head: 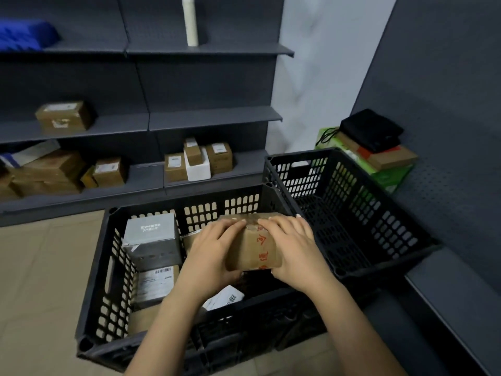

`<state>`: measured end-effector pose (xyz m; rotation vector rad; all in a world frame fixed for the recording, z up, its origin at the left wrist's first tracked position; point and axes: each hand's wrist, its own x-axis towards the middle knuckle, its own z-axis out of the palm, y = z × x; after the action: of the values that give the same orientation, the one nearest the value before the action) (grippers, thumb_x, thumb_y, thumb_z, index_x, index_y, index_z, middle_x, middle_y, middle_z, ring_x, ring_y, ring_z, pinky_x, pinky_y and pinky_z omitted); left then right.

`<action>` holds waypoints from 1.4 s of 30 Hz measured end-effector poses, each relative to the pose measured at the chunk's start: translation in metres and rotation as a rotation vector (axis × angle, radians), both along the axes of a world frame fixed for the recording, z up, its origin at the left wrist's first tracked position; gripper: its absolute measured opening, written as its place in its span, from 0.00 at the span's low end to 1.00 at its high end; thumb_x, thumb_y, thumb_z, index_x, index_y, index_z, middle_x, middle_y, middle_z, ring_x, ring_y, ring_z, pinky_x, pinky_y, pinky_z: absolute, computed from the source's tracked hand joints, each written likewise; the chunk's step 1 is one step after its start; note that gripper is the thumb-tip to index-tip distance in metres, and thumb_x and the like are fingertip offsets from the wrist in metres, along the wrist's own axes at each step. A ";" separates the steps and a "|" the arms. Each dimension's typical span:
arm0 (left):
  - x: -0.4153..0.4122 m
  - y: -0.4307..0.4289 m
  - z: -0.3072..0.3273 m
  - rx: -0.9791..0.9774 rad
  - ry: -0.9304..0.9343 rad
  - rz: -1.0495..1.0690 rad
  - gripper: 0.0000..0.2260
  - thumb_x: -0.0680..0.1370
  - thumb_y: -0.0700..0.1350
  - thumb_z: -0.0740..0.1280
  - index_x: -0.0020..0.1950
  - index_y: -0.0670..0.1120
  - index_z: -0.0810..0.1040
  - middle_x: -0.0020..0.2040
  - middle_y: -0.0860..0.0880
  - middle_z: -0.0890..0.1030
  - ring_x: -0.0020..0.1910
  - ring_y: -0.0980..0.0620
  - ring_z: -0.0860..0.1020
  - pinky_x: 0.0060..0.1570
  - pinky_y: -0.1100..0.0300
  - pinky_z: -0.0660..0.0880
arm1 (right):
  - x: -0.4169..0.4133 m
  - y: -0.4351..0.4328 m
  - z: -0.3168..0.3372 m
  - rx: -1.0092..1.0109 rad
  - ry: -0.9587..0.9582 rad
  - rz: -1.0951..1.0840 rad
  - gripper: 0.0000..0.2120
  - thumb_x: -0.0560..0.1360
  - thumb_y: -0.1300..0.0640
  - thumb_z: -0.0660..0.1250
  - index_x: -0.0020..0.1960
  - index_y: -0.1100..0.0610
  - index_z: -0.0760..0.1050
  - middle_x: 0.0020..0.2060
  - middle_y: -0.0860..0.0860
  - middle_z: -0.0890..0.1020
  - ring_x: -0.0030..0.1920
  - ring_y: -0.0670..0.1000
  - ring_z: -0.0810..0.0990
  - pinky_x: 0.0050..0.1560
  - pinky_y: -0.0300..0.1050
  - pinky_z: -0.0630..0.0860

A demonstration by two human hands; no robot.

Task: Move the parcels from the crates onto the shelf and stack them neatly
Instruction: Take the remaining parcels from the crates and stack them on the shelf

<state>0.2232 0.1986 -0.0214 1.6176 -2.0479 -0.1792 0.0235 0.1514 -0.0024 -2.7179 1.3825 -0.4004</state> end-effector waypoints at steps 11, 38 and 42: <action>-0.100 0.071 0.058 -0.239 -0.015 0.046 0.42 0.63 0.42 0.77 0.74 0.51 0.64 0.70 0.50 0.65 0.71 0.48 0.61 0.71 0.52 0.60 | -0.090 0.081 0.049 -0.284 -0.143 -0.051 0.46 0.60 0.60 0.77 0.73 0.49 0.61 0.67 0.51 0.69 0.70 0.55 0.64 0.75 0.56 0.48; -0.405 0.102 0.149 -0.719 0.272 -0.678 0.34 0.65 0.34 0.75 0.70 0.46 0.73 0.68 0.44 0.71 0.70 0.43 0.65 0.72 0.48 0.61 | -0.376 0.260 0.146 -0.683 0.084 -0.735 0.44 0.66 0.66 0.74 0.76 0.49 0.60 0.72 0.55 0.67 0.72 0.59 0.62 0.74 0.56 0.50; -0.449 0.093 0.171 -0.781 0.324 -0.833 0.34 0.64 0.34 0.76 0.70 0.45 0.73 0.67 0.44 0.71 0.69 0.43 0.66 0.70 0.42 0.63 | -0.399 0.279 0.165 -0.756 0.148 -0.888 0.42 0.66 0.67 0.74 0.75 0.50 0.62 0.72 0.56 0.67 0.72 0.60 0.63 0.73 0.56 0.52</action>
<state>-0.2258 0.2918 0.1497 0.2219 -2.0233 0.0720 -0.3753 0.4303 0.1629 -2.3900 2.9471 -0.9299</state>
